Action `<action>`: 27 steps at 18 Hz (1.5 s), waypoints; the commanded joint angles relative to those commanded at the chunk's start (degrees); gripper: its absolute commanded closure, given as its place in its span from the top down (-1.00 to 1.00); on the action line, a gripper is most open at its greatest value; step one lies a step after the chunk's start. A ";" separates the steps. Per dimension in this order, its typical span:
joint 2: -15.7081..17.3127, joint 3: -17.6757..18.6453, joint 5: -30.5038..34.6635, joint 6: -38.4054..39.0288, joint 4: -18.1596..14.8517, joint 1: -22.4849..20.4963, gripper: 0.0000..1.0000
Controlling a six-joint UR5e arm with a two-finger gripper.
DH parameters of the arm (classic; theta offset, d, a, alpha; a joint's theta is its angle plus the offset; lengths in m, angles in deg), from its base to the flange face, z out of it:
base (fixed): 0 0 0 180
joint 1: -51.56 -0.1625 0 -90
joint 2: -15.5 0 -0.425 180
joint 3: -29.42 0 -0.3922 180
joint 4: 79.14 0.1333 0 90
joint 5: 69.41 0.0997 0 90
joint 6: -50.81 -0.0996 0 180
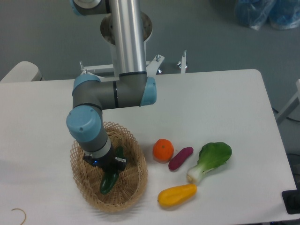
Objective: Place the cucumber in the basket
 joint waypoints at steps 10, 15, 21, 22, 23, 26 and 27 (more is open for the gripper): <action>0.88 -10.99 3.24 -6.47 -0.79 -0.44 1.00; 5.00 -10.38 4.48 -21.68 -1.49 -6.49 1.00; 8.35 -10.29 1.77 -41.11 -5.53 -14.75 1.00; 8.70 -10.29 0.80 -43.40 -6.23 -15.98 1.00; 9.05 -10.29 0.09 -45.77 -7.11 -17.21 1.00; 9.84 -10.29 -0.97 -51.40 -8.44 -19.77 1.00; 9.93 -10.29 -0.97 -52.11 -8.44 -20.21 1.00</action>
